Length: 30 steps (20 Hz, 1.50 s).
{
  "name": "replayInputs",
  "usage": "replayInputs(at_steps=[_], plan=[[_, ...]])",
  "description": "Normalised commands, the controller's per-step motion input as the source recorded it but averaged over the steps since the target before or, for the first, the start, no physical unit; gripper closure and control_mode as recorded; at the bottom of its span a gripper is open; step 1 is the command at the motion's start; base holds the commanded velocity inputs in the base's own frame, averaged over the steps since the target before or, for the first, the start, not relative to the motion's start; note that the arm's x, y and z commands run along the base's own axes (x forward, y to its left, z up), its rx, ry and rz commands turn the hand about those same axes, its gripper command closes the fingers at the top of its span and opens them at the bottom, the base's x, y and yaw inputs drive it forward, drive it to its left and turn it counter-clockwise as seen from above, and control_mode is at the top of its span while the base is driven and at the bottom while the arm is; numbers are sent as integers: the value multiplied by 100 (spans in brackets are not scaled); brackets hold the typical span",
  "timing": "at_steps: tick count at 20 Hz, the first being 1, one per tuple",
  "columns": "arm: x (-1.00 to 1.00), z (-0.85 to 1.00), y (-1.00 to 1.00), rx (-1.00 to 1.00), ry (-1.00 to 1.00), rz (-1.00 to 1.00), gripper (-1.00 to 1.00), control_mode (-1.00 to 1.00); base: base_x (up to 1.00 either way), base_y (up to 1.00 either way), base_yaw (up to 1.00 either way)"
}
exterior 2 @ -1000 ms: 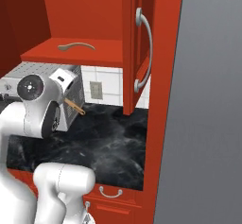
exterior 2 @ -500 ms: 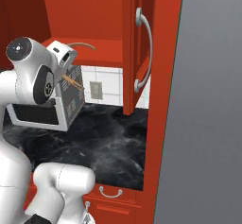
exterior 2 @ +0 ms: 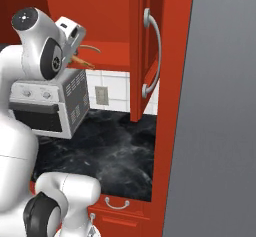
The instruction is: Organize the utensils by type. Pick up the wooden spoons from the counter and place them in the open cabinet. Then pick up the metallic utensils from the counter and place them in the open drawer.
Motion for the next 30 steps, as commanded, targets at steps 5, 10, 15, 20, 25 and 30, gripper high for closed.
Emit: replayInputs(at_steps=[5,10,15,20,25,30], plan=[[41,2,-17,-25,-8,0,100,-100,0,0,0],[48,6,-23,-7,-1,4,100,-100,0,0,0],[42,0,-25,0,-4,9,100,-100,0,0,0],[56,3,-20,0,0,9,100,-100,0,0,0],[47,-1,-19,0,-1,14,100,-100,0,0,0],[57,-1,-16,0,0,14,100,-100,0,0,0]])
